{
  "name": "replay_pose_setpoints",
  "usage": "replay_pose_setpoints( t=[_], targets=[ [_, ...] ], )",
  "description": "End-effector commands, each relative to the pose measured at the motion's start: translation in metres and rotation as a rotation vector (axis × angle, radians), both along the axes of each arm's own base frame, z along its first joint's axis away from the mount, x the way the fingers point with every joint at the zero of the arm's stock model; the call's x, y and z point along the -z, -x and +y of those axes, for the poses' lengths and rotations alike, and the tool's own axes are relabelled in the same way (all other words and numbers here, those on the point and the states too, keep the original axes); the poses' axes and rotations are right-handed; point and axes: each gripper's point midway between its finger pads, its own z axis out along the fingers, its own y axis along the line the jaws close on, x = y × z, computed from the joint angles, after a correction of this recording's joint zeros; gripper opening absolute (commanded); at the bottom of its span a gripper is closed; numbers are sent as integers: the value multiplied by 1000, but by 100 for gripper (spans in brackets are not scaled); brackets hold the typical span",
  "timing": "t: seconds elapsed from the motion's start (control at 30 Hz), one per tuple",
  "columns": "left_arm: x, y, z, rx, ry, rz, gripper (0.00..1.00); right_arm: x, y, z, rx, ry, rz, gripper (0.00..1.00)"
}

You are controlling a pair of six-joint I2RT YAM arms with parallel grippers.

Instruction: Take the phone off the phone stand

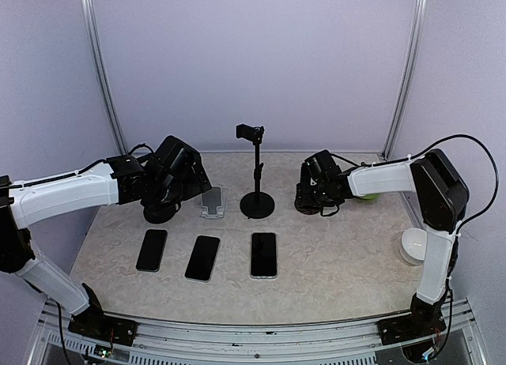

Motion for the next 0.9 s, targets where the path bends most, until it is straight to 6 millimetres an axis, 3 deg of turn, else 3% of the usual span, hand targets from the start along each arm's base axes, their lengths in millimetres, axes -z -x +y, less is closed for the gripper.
replay_pose_setpoints(
  t=[0.0,0.17,0.47,0.6,0.87],
  targets=[
    [-7,1,9,-6,-4,-18,99,-13,-1,25,-222,-63,-55,64],
    [-6,1,8,2,-3,-17,99,-25,-4,19,-239,-53,-83,63],
    [-6,-1,4,9,7,-18,99,-80,-19,26,-246,-92,-217,66],
    [-5,0,5,7,7,-17,99,-91,-25,25,-239,-68,-234,66],
    [-8,-1,5,9,3,-24,99,-120,-22,20,-232,-63,-260,66]
  ],
)
